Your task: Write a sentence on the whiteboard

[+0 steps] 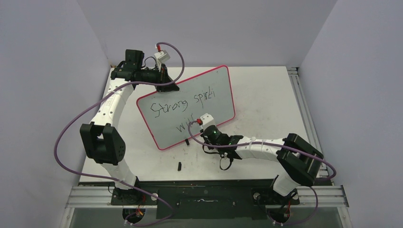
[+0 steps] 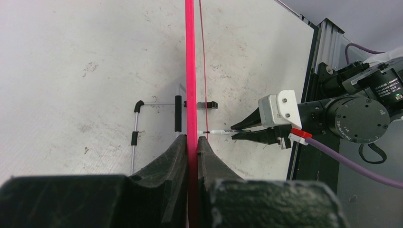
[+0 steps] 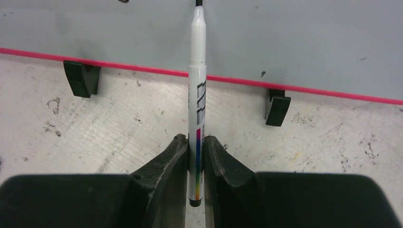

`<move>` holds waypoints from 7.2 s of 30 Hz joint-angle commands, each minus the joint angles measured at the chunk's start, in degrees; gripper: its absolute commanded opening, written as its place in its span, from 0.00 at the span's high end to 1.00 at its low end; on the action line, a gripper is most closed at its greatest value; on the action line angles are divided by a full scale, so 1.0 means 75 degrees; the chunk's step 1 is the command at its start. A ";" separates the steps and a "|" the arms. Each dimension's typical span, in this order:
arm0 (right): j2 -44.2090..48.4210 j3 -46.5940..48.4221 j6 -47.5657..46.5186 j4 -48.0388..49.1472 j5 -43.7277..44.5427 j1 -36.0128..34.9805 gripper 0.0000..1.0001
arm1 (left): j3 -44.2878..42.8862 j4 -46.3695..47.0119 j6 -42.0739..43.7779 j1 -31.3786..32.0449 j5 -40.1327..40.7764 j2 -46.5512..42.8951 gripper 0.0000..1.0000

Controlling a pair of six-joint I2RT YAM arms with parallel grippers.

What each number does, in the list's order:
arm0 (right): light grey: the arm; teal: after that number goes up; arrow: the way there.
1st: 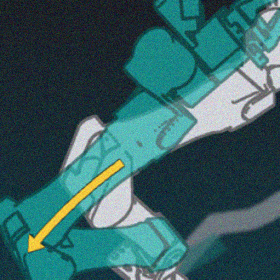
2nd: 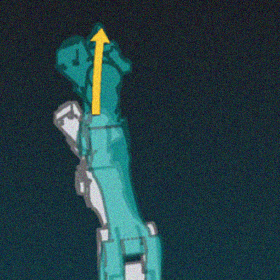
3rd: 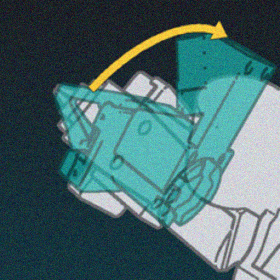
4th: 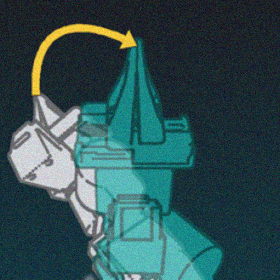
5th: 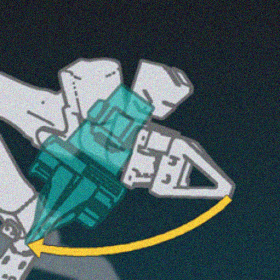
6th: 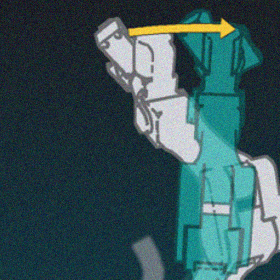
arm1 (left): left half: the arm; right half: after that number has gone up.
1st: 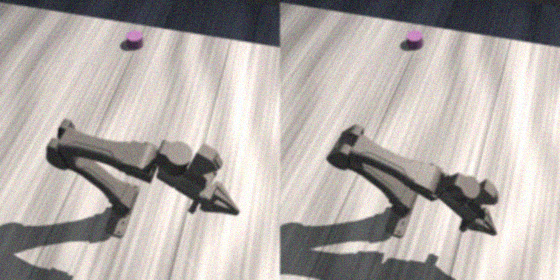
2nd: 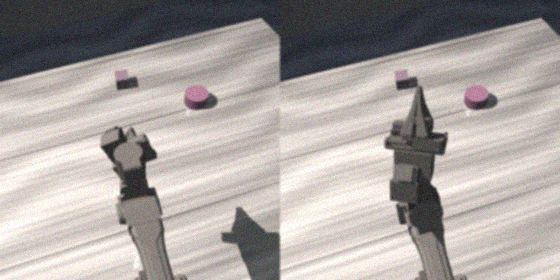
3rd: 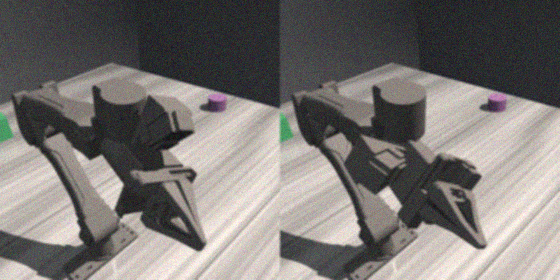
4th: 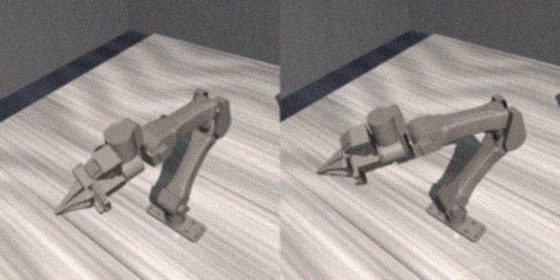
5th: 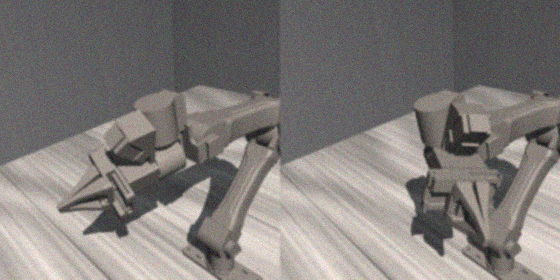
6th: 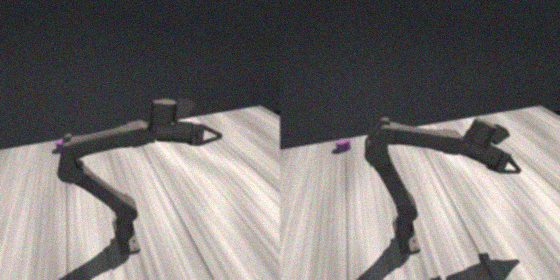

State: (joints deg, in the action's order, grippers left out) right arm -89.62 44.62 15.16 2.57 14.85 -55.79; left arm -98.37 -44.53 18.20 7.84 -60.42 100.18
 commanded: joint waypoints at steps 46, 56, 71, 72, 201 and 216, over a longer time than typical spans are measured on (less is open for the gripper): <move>-0.0149 0.0724 -0.0194 -0.0022 0.0516 0.0011 0.95 | 0.0312 -0.0882 0.0152 0.0174 -0.0053 0.0085 1.00; 0.0847 0.0219 -0.0056 -0.0022 0.0729 -0.0005 0.95 | 0.0310 -0.0883 0.0141 0.0173 -0.0047 0.0086 1.00; 0.0252 0.0049 0.0042 0.0063 0.0563 0.0020 0.95 | 0.0319 -0.0883 0.0140 0.0185 -0.0053 0.0081 1.00; 0.0215 0.0066 0.0031 0.0083 0.0546 0.0037 0.95 | 0.0319 -0.0883 0.0140 0.0181 -0.0053 0.0073 1.00; 0.0531 -0.0508 0.0549 0.0044 0.1440 0.0042 0.95 | 0.0319 -0.0871 0.0140 0.0123 -0.0140 0.0024 1.00; 0.0162 -0.0461 0.0382 0.0270 0.1243 0.0179 0.95 | 0.0330 -0.0871 0.0143 0.0127 -0.0123 0.0040 1.00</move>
State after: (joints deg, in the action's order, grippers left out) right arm -88.12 41.21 18.61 1.83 23.94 -55.05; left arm -98.35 -44.53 18.17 7.77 -60.47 100.18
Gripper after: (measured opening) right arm 0.155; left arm 0.055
